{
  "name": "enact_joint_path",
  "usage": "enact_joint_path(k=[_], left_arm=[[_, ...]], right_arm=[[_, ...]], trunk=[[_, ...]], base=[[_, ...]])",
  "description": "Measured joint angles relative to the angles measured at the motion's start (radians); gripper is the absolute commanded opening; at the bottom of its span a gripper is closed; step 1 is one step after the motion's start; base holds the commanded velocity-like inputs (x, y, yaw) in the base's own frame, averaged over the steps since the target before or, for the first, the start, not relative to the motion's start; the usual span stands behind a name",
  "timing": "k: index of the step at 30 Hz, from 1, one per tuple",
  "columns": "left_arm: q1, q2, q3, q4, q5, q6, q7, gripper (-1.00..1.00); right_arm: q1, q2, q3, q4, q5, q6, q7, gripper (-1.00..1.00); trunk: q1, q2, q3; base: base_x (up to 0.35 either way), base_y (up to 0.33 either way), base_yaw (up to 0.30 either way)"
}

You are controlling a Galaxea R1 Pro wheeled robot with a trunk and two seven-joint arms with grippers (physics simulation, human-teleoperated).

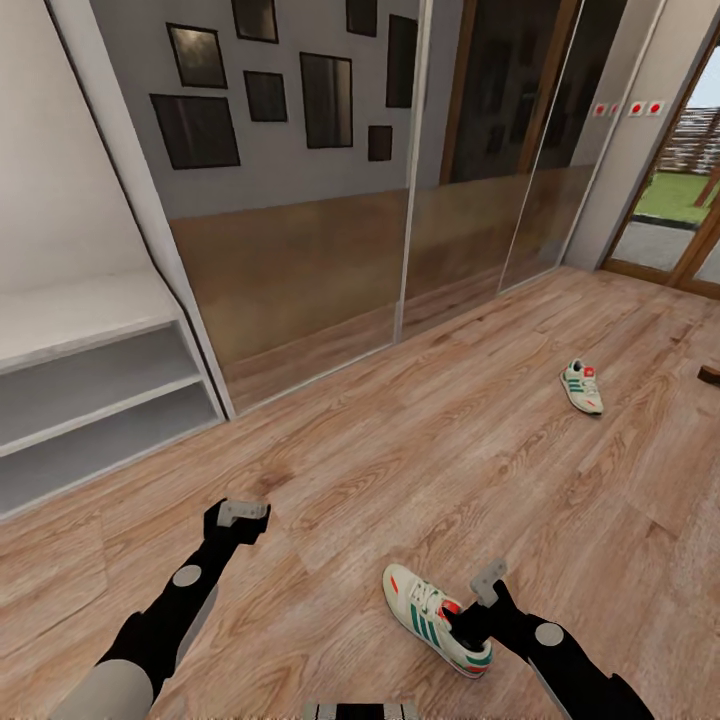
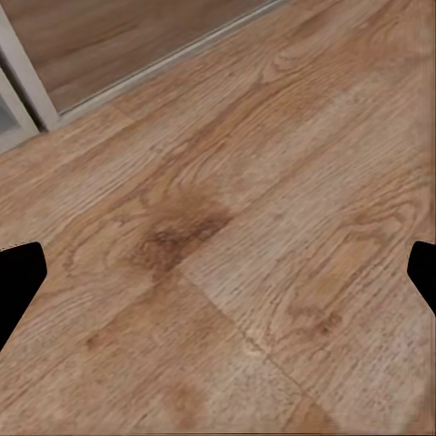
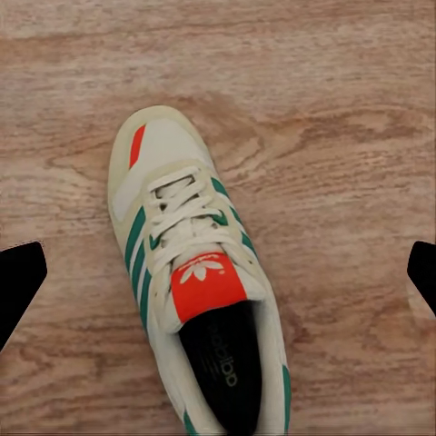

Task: Pick up the two gym shoes and the two sandals from the corridor floor and place them onto the hallstand (shoe rack) in the corridor, making sure they are on the rack and not on the floor. Arrange them so the two gym shoes are next to each other and the two sandals are next to each other.

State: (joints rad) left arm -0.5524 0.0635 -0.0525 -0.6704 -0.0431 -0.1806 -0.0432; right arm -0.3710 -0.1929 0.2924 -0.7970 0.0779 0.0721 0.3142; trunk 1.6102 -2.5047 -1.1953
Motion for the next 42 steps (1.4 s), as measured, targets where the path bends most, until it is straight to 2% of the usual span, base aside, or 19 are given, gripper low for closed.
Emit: enact_joint_path(k=[17,25,42], left_arm=[[0.006,0.005,-0.006,0.001,0.000,0.000,0.000,1.00],[0.009,0.005,-0.007,0.001,-0.001,0.002,0.002,1.00],[0.013,0.003,-0.009,0.001,-0.001,0.001,0.007,1.00]], right_arm=[[0.000,-0.006,-0.001,0.000,0.001,0.000,0.001,1.00],[0.000,-0.007,-0.001,0.000,0.000,0.001,0.000,1.00],[0.000,-0.004,0.001,-0.003,0.001,0.002,-0.002,1.00]], trunk=[[0.008,-0.004,-0.092],[0.007,-0.004,-0.101],[0.007,-0.004,-0.102]], base=[[0.000,0.000,-0.010],[0.030,0.000,-0.104],[0.043,0.000,-0.005]])
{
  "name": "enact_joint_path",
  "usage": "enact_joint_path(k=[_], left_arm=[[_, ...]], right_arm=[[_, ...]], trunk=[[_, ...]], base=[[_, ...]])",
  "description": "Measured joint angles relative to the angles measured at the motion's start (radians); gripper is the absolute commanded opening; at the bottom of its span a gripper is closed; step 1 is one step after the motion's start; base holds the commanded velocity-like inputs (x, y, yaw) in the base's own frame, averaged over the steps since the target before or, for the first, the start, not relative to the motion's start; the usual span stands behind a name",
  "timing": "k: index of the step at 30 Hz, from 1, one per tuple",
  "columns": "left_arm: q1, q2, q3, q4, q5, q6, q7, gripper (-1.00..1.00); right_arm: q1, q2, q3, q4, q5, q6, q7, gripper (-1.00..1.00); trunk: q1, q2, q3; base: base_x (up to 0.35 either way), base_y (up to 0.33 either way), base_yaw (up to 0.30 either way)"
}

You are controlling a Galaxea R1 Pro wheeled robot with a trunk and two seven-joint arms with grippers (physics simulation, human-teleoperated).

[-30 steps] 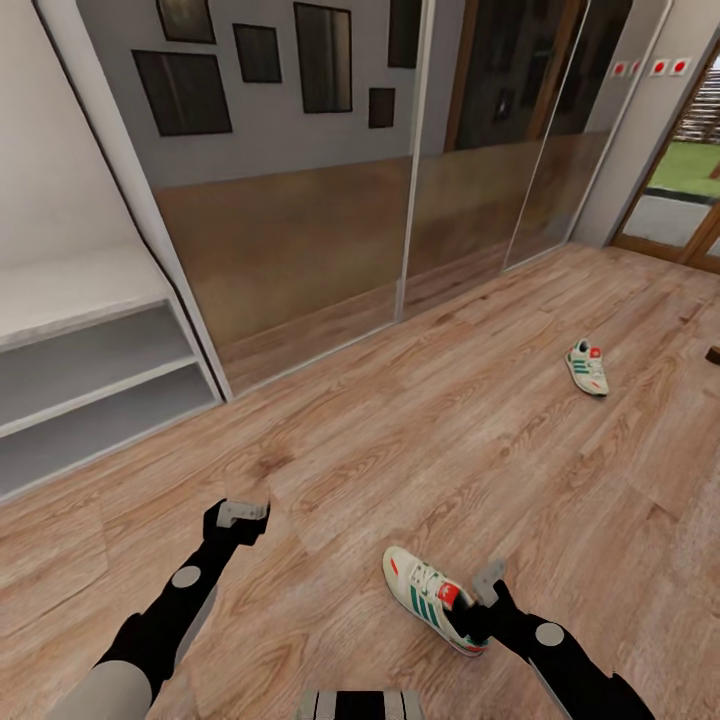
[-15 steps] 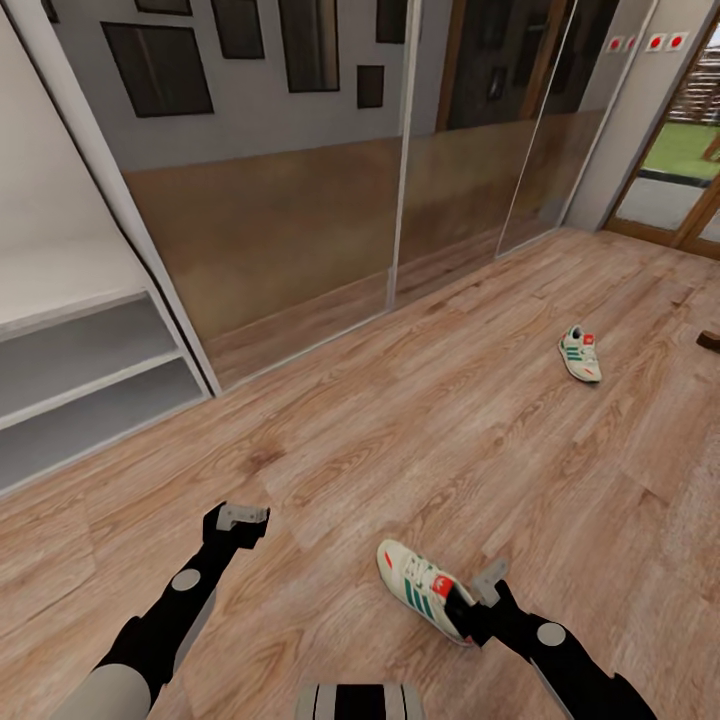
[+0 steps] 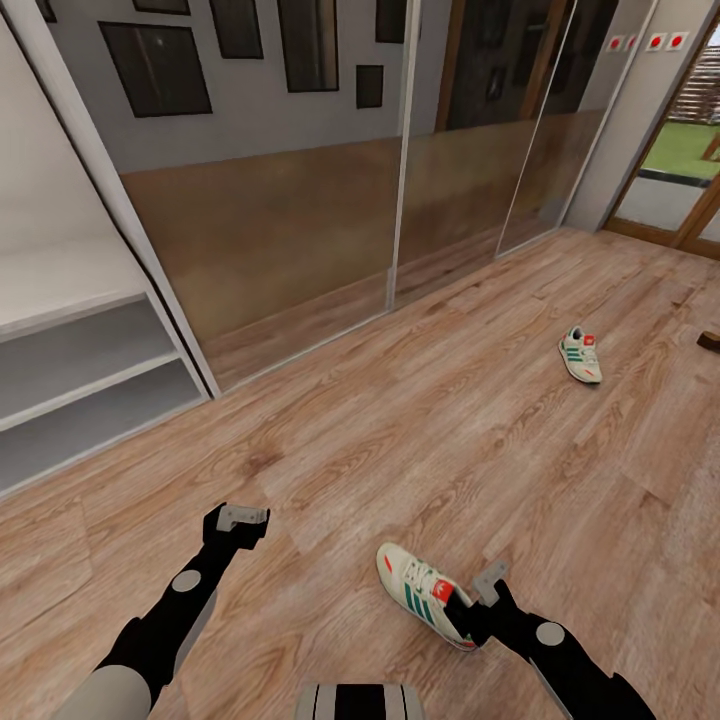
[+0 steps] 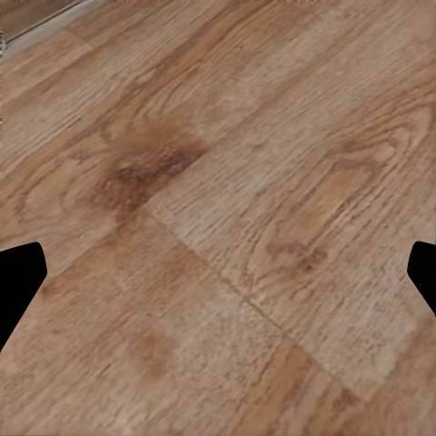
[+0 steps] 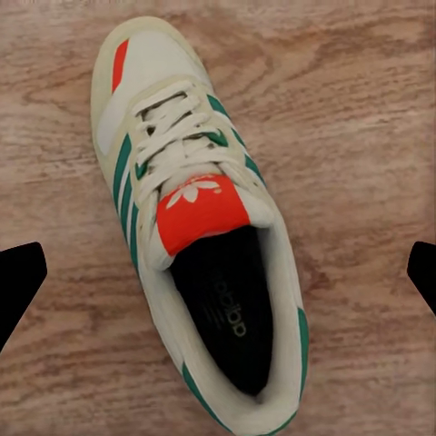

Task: Pick up the two gym shoes and the two sandals from the corridor floor and place them onto the hallstand (shoe rack) in the corridor, making sure they are on the rack and not on the floor. Arrange them so the two gym shoes are next to each other and the two sandals are next to each other.

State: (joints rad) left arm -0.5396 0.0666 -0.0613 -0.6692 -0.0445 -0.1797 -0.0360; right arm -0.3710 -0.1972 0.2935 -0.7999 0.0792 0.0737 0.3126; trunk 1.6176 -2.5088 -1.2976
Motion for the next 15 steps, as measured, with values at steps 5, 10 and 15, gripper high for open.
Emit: enact_joint_path(k=[5,10,15], left_arm=[[0.000,-0.001,0.000,0.000,0.000,-0.001,0.001,1.00],[0.000,0.000,0.000,0.000,0.000,-0.001,0.002,1.00],[0.000,0.000,0.000,0.000,0.000,-0.001,0.003,1.00]], right_arm=[[0.000,0.000,0.001,0.000,0.000,0.000,0.000,1.00],[0.000,0.000,0.001,0.000,0.000,0.000,0.000,1.00],[0.000,0.002,0.003,-0.001,0.000,0.000,-0.001,1.00]], trunk=[[0.000,0.000,0.000],[0.000,0.000,0.000],[0.000,0.000,0.000]], base=[[0.173,0.000,0.000],[0.047,0.000,0.000],[0.031,-0.007,0.000]])
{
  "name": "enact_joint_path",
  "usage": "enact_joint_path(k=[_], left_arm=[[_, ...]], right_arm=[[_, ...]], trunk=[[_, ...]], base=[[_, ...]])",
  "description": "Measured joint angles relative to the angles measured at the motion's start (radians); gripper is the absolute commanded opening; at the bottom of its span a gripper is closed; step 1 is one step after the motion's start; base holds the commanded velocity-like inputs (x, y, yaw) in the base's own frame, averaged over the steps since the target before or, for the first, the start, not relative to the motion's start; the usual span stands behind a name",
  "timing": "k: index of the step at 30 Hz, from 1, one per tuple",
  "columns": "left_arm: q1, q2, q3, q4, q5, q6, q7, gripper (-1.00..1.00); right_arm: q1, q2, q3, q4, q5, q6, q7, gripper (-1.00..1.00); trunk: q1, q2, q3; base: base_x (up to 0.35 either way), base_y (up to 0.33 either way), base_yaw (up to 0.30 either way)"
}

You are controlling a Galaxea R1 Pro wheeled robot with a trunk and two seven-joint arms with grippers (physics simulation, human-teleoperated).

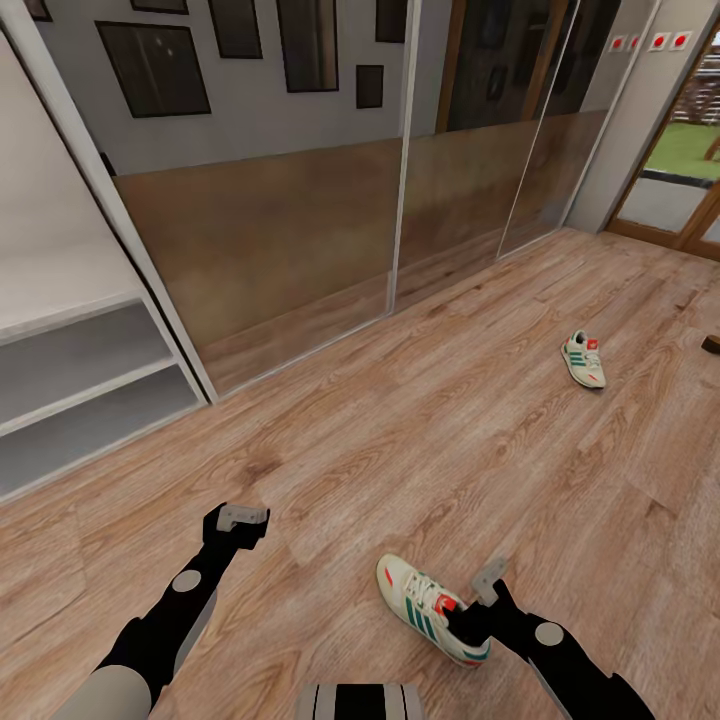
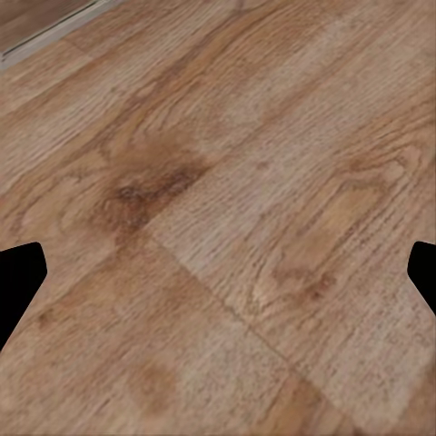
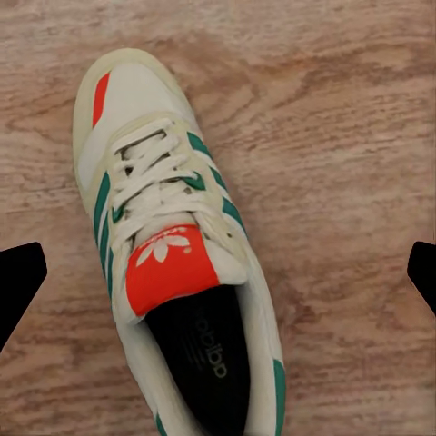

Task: Pick up the two gym shoes and the two sandals from the corridor floor and place them onto the hallstand (shoe rack) in the corridor, making sure they are on the rack and not on the floor. Arrange them so the two gym shoes are next to each other and the two sandals are next to each other.

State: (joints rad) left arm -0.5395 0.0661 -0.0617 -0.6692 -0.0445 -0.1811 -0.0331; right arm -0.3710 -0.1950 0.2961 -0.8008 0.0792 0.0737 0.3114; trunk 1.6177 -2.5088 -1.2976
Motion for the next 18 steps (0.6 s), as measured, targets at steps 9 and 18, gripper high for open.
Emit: enact_joint_path(k=[9,18], left_arm=[[0.000,0.001,0.000,0.000,0.000,0.000,0.001,1.00],[0.000,0.000,0.000,-0.001,0.000,0.000,0.001,1.00]], right_arm=[[0.000,0.001,0.000,-0.002,0.000,0.000,0.000,1.00],[0.000,0.001,0.000,-0.002,0.000,0.000,0.000,1.00]], trunk=[[0.000,0.000,0.000],[0.000,0.000,0.000]], base=[[0.066,-0.041,0.000],[0.003,-0.002,0.000]])
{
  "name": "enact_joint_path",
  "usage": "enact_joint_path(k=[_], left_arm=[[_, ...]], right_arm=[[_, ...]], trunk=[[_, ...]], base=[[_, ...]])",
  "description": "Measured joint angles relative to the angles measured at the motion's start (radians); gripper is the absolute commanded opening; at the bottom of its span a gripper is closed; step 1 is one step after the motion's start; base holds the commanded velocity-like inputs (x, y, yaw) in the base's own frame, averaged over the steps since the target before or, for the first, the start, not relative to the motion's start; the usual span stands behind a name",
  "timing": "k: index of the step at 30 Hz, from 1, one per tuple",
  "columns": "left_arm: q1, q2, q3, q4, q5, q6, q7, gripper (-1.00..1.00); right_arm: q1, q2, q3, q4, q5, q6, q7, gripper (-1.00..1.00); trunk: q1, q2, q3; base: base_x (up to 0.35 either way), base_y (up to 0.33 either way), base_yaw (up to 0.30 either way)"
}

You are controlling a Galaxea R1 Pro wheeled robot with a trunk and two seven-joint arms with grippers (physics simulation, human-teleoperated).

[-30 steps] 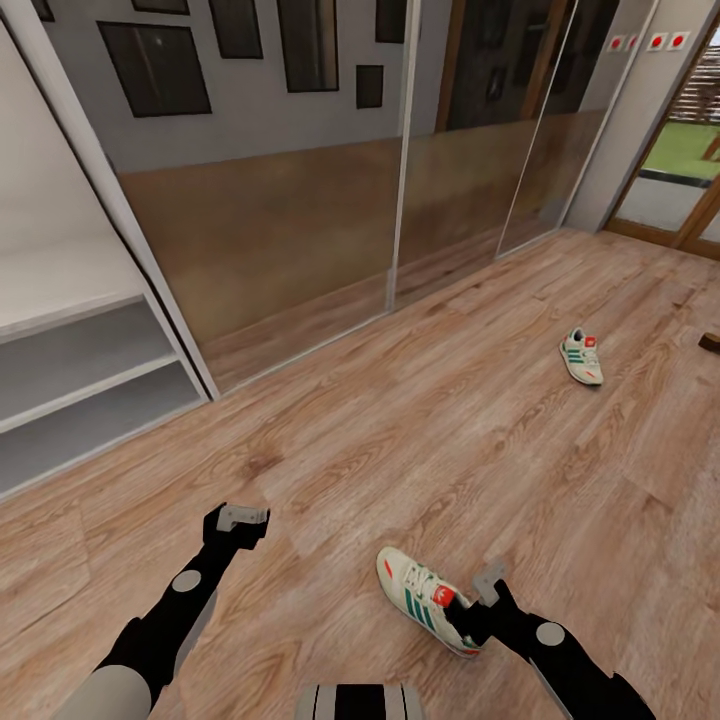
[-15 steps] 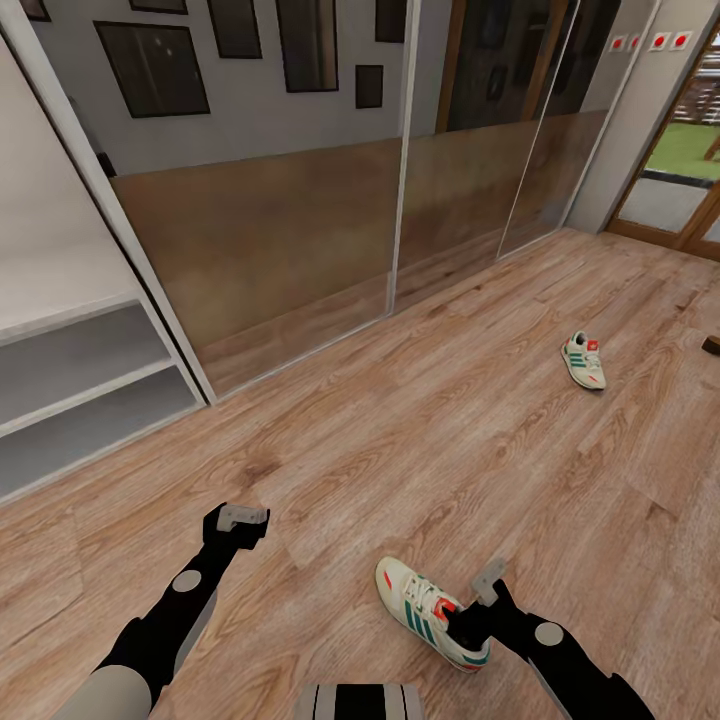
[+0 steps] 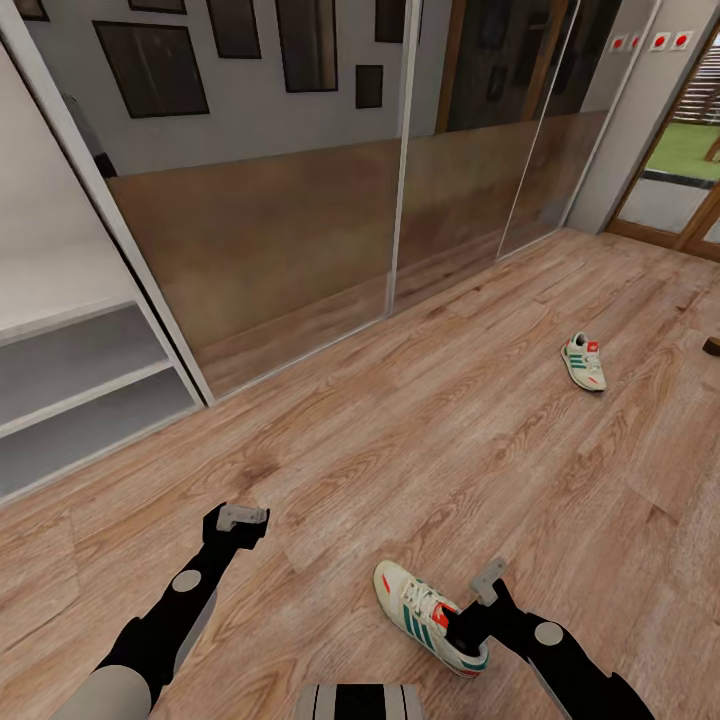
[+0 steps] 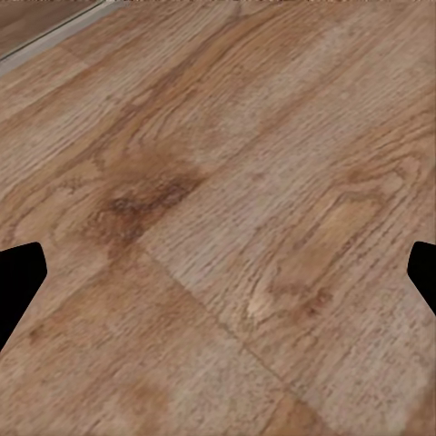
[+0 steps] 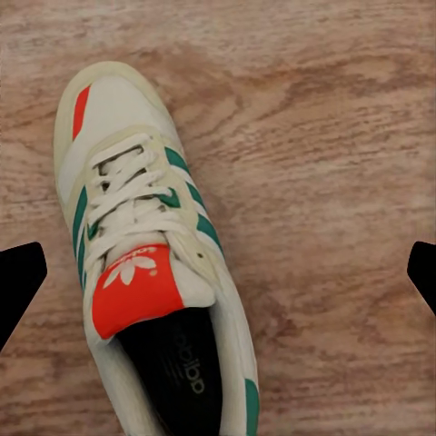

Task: Pick up the two gym shoes and the two sandals from the corridor floor and place them onto the hallstand (shoe rack) in the corridor, making sure they are on the rack and not on the floor. Arrange them so the two gym shoes are next to each other and the two sandals are next to each other.

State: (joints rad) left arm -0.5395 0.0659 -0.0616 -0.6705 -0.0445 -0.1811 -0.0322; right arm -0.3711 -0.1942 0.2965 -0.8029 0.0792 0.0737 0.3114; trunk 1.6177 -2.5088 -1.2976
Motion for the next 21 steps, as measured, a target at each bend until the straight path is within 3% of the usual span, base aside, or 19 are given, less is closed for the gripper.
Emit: enact_joint_path(k=[5,13,21], left_arm=[[0.001,-0.002,-0.001,-0.006,0.000,0.000,0.000,1.00],[0.000,0.002,-0.001,-0.008,0.000,0.000,-0.002,1.00],[0.000,0.002,0.003,-0.028,0.000,0.001,-0.001,1.00]], right_arm=[[0.000,0.000,-0.001,0.001,0.000,0.000,0.000,1.00],[0.000,0.000,-0.002,0.003,0.000,0.000,0.000,1.00],[0.000,0.000,-0.001,0.004,0.001,0.001,0.000,1.00]], trunk=[[0.000,0.000,0.000],[0.004,-0.002,-0.036],[0.004,-0.002,-0.046]], base=[[0.000,0.000,0.000],[0.000,0.000,0.000],[0.000,0.000,0.000]])
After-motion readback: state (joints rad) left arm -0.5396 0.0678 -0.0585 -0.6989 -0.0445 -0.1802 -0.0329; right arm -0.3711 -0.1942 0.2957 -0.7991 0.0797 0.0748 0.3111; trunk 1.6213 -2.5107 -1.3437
